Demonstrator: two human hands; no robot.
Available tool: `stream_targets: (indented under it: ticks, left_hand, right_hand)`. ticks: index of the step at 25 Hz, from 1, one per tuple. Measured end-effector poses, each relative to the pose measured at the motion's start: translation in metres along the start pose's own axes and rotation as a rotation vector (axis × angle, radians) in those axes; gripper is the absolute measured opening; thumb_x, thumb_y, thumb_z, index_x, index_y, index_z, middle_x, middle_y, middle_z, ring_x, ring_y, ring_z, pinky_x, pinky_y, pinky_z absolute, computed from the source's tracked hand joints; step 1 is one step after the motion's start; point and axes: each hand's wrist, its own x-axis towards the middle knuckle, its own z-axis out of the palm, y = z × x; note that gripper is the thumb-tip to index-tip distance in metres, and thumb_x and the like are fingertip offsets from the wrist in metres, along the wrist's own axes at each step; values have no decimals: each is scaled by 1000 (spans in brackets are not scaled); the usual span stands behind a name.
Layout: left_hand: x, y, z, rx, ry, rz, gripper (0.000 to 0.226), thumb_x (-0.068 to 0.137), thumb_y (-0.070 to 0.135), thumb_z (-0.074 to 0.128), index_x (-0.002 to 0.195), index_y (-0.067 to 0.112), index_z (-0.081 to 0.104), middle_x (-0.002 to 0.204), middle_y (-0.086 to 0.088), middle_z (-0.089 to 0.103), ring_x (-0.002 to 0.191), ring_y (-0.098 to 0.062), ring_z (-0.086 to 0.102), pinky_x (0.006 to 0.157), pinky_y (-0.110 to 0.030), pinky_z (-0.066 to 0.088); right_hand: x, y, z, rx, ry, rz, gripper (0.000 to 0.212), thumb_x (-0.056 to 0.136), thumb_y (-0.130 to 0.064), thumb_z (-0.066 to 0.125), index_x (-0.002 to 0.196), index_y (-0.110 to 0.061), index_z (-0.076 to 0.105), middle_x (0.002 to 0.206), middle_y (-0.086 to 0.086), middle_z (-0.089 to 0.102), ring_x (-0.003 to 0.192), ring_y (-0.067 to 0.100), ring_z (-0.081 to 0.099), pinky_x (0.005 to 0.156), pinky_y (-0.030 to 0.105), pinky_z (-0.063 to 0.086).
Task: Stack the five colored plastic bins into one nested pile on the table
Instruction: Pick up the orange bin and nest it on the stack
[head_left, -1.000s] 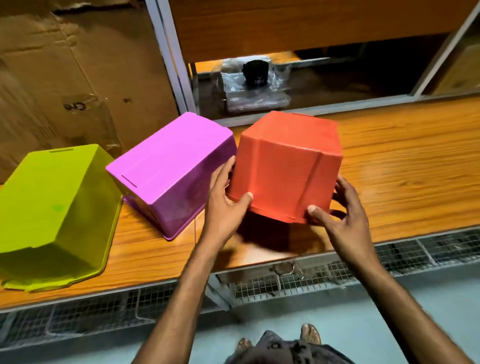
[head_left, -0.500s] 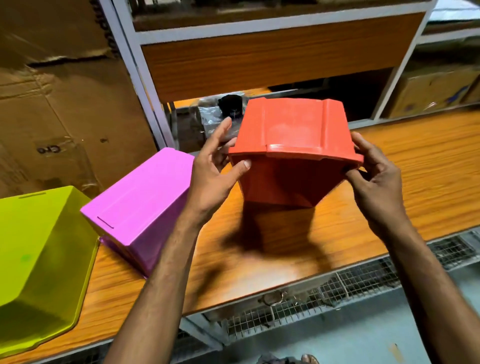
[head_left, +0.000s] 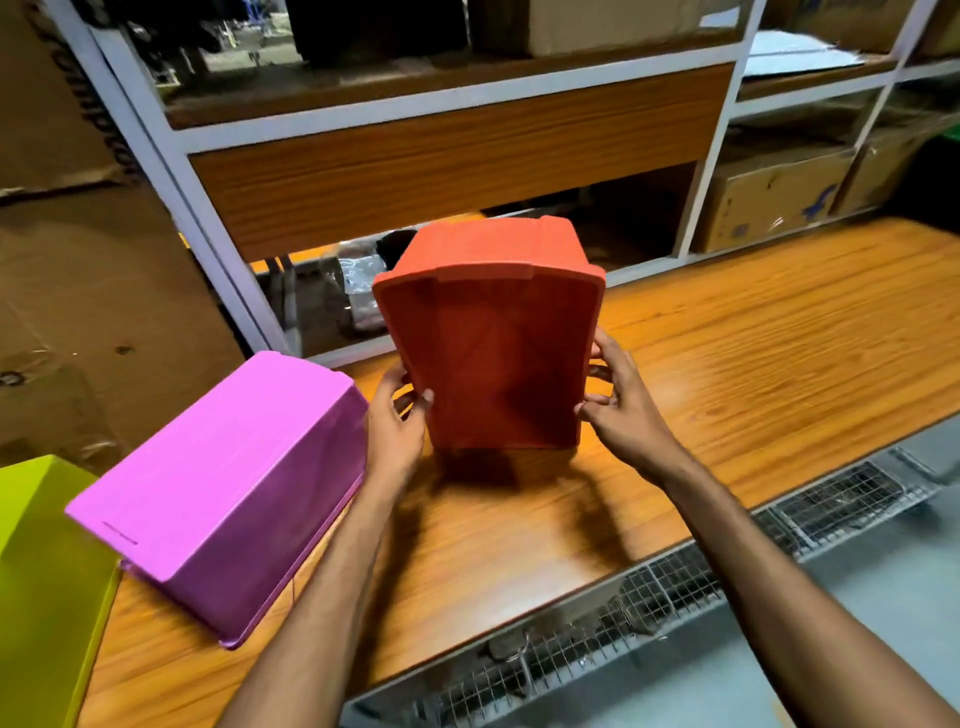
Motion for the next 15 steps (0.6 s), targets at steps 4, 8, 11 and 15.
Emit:
stream_targets:
  ticks: [4,8,11,15]
  left_hand:
    - [12,-2,6,-166,94,-122,32,91,9,69,122,15,69,112,-8,74,99,-26,72,94,-50,59]
    - [6,5,22,-360,91,-230,36,95,-4,63,121,21,65,113,-6,71,94,-18,69,89,-44,59]
    - [4,7,29,-424,86,-261,37,98,-3,60,125,22,61,104,3,68,85,-10,68,76,-29,59]
    - [-3,12,27,-443,38,-224,33,98,6,66,127,21,64,105,2,72,98,-17,65,92,-40,54]
  right_hand:
    - [5,-46,-17,-23,-123,-168,95,82,18,62,151,-44,41,126,-1,44,98,7,48,81,20,46]
    - [-1,-77,-17,38,-73,-280,71,81,9,75,139,-29,62,113,-2,56,89,2,51,75,16,46]
    - [-12,-80,-17,-187,-38,-341,65,89,-13,74,145,-41,55,109,-13,53,92,3,54,76,16,45]
    - [-8,-73,-31,-308,14,-302,76,86,-12,71,147,-49,43,106,-15,48,85,5,52,72,22,48]
